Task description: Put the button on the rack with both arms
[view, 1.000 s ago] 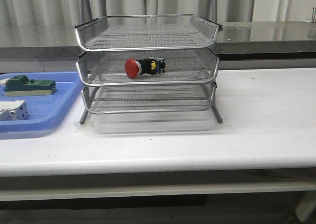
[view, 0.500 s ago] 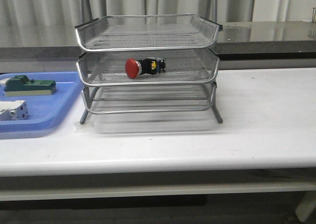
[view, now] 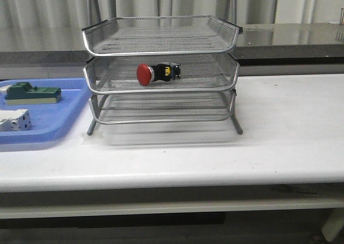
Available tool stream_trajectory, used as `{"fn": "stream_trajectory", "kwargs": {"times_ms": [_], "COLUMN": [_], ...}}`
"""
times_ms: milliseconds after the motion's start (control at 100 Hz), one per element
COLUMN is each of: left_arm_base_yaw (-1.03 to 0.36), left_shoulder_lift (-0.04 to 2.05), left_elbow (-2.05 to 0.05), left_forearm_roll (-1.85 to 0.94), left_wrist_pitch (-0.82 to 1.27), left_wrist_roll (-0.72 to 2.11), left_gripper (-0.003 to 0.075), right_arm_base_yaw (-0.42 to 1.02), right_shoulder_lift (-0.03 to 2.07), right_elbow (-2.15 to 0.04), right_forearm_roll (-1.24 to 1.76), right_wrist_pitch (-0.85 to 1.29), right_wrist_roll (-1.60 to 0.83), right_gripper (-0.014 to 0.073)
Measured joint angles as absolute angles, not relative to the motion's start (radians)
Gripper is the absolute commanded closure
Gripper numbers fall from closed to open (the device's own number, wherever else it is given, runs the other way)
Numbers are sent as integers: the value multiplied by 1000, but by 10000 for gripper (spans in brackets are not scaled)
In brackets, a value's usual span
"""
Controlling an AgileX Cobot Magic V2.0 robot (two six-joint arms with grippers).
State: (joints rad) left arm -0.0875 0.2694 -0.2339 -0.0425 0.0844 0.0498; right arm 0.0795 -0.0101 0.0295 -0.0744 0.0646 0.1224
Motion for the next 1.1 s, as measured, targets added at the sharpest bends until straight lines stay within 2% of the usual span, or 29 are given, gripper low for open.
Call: {"fn": "stream_trajectory", "kwargs": {"times_ms": [440, 780, 1100], "left_arm_base_yaw": [-72, -8, -6], "left_shoulder_lift": [86, 22, 2], "left_elbow": [0, 1, 1], "left_forearm_roll": [-39, -63, -62], "left_wrist_pitch": [-10, -64, -66], "left_wrist_roll": [39, 39, 38], "left_gripper": [716, 716, 716], "right_arm_base_yaw": [79, 79, 79], "right_shoulder_lift": [-10, -10, -10], "right_elbow": [29, 29, 29], "right_forearm_roll": [-74, -74, -74], "right_wrist_pitch": [65, 65, 65], "right_wrist_roll": [122, 122, 122], "right_gripper": [653, 653, 653]}}
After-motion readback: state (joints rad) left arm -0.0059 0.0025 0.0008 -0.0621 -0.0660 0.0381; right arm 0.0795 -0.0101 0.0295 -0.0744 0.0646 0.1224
